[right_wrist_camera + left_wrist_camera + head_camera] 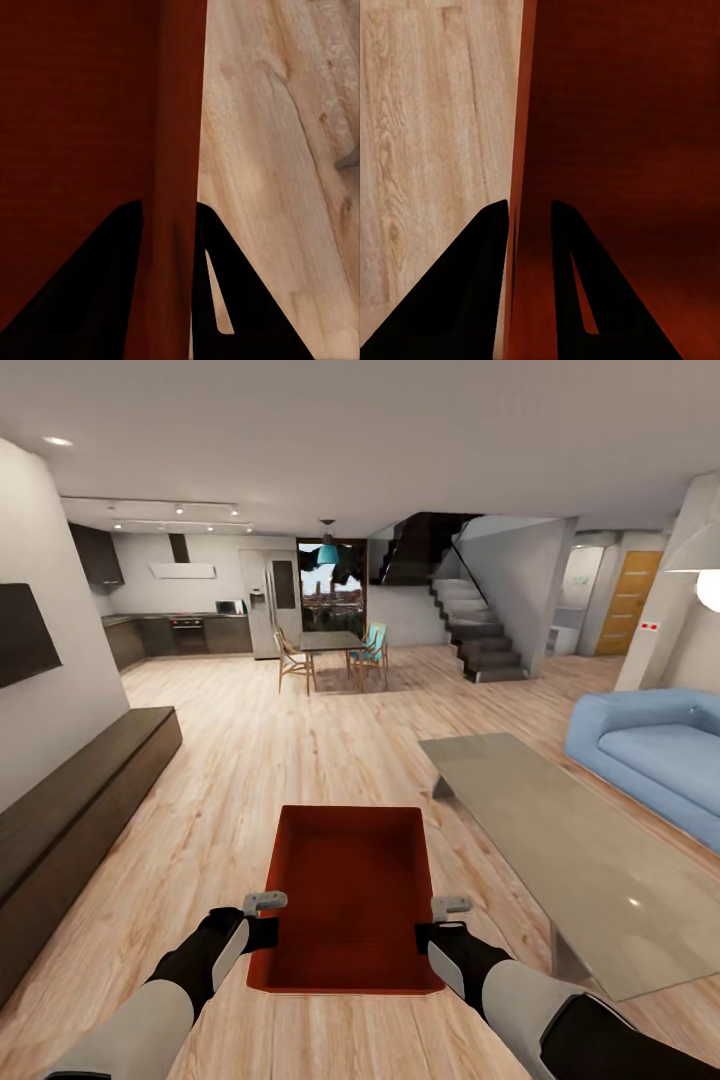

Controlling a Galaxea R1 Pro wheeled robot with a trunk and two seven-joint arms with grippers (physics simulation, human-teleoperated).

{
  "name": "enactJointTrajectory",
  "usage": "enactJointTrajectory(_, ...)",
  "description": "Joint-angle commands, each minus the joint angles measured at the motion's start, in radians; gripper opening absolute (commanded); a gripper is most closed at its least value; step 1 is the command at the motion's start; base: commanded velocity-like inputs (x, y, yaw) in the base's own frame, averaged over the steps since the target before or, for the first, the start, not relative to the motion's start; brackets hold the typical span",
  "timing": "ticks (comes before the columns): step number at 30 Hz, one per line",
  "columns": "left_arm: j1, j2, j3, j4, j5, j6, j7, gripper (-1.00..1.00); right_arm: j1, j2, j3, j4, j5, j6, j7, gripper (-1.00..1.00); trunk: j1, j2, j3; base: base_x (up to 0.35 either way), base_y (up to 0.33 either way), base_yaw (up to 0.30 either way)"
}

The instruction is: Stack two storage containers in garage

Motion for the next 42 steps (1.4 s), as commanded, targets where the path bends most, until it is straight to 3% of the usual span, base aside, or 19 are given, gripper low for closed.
enactJointTrajectory(1, -0.001, 0.002, 0.006, -0.003, -0.035, 0.008, 0.018, -1.0, -0.001, -0.001, 0.009, 0.0, 0.01, 0.007, -0.013, -1.0, 0.001, -0.002, -0.002, 0.321, 0.0, 0.0)
enactJointTrajectory(42, -0.001, 0.003, 0.006, -0.003, -0.033, 0.008, 0.016, -1.0, -0.001, -0.001, 0.009, 0.0, 0.01, 0.007, -0.013, -1.0, 0.001, -0.002, -0.002, 0.322, 0.0, 0.0)
